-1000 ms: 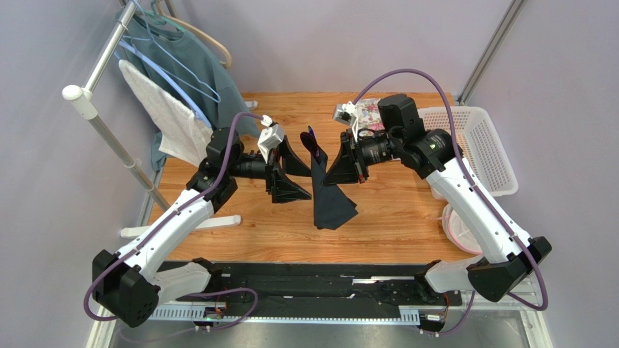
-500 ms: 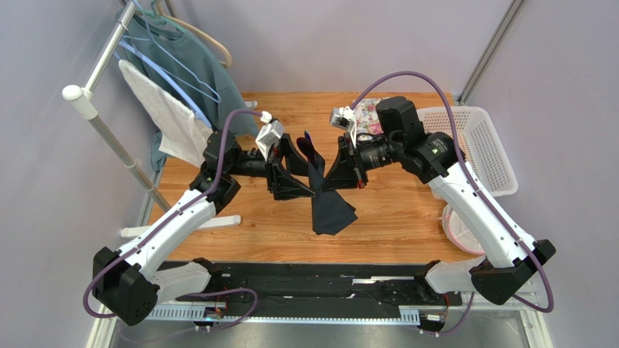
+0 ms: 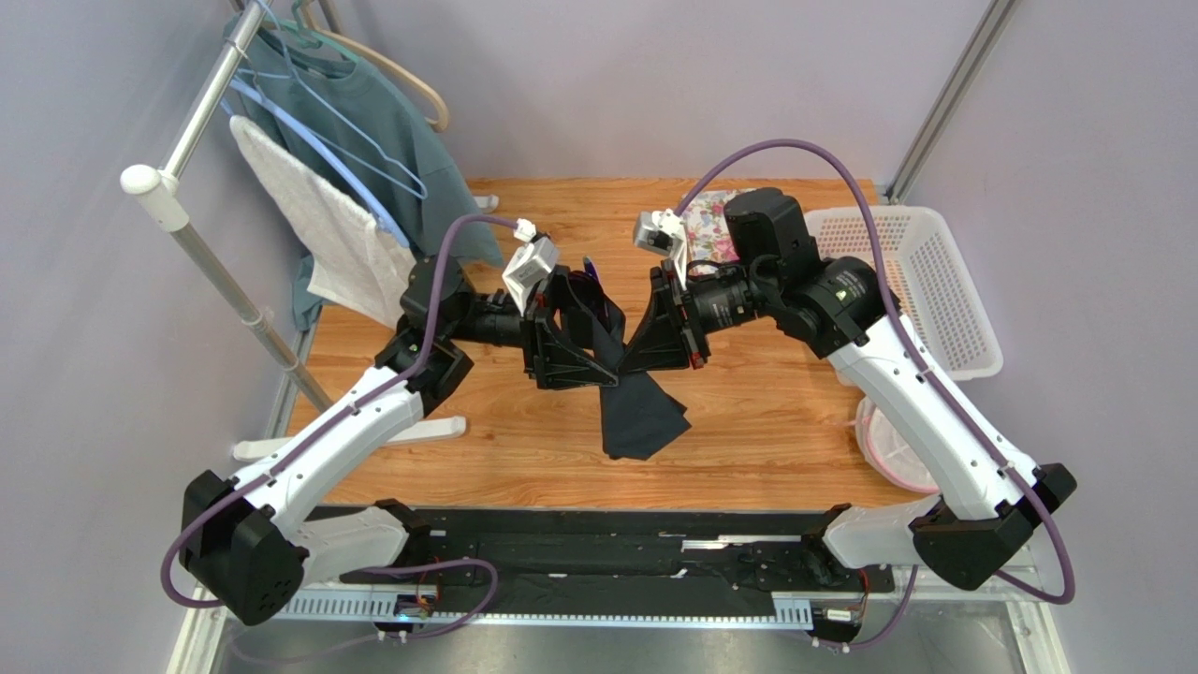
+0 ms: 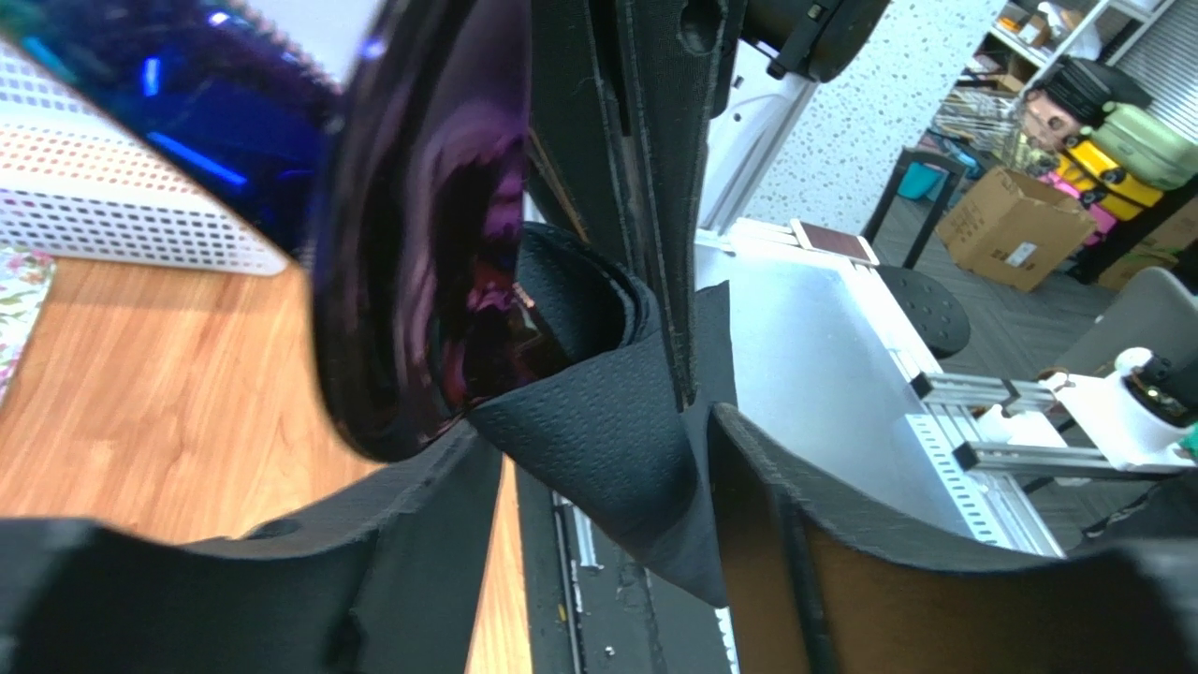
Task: Place the utensils on the paper napkin and roll it up
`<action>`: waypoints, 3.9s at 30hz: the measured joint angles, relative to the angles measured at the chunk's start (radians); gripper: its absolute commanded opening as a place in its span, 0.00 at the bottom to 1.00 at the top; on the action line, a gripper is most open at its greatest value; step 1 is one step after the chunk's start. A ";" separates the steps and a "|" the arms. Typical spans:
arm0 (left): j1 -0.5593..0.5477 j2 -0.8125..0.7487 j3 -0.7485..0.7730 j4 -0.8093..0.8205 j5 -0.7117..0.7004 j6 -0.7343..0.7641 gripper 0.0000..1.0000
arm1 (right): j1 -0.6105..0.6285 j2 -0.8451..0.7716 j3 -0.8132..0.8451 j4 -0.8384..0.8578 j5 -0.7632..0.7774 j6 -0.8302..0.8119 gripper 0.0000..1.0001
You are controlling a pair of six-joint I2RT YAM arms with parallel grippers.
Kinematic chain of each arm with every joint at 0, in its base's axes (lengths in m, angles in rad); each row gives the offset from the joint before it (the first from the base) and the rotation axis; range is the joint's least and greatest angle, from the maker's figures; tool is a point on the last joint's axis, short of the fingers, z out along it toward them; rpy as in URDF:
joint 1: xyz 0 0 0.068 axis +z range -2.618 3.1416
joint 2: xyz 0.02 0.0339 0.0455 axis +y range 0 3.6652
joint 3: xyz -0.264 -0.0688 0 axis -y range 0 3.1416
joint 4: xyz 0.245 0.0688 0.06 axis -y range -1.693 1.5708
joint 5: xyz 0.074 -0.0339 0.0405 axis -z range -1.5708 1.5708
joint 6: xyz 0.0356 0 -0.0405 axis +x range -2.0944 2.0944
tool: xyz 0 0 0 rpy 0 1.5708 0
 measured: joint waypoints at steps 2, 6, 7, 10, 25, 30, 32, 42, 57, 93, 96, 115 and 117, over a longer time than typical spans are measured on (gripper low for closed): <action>-0.003 0.000 0.000 0.007 0.003 -0.006 0.50 | 0.000 0.000 0.000 0.000 0.000 0.000 0.00; -0.007 0.000 0.000 0.024 0.016 -0.018 0.34 | 0.000 0.000 0.000 0.000 0.004 0.000 0.00; -0.008 0.000 0.000 0.027 0.020 -0.021 0.29 | 0.000 0.000 0.000 0.000 0.004 0.000 0.00; -0.008 0.000 0.000 0.036 0.032 -0.025 0.19 | 0.000 0.000 0.000 -0.002 0.012 -0.001 0.00; -0.004 -0.002 -0.001 0.010 0.017 -0.024 0.00 | -0.005 -0.035 -0.001 -0.019 0.069 -0.020 0.70; 0.018 -0.003 -0.001 -0.005 0.003 -0.040 0.00 | -0.022 -0.115 -0.042 -0.039 0.129 -0.058 0.76; 0.027 -0.003 -0.001 -0.005 -0.001 -0.052 0.00 | -0.024 -0.154 -0.082 -0.042 0.153 -0.073 0.76; 0.035 0.008 0.003 -0.004 -0.006 -0.101 0.00 | -0.031 -0.211 -0.202 -0.104 0.212 -0.136 0.42; 0.035 0.035 0.010 0.083 0.011 -0.199 0.00 | -0.045 -0.204 -0.211 -0.135 0.223 -0.222 0.00; -0.001 0.065 0.051 0.187 0.021 -0.359 0.00 | 0.020 -0.181 -0.409 0.320 0.103 -0.078 0.00; -0.001 0.065 0.051 0.189 0.015 -0.358 0.00 | 0.012 -0.201 -0.410 0.305 0.140 -0.080 0.02; 0.061 0.089 0.063 0.172 -0.086 -0.319 0.00 | -0.170 -0.325 -0.404 0.019 0.274 -0.047 0.75; 0.077 0.100 0.063 0.157 -0.103 -0.316 0.00 | -0.171 -0.374 -0.404 0.011 0.258 -0.029 0.82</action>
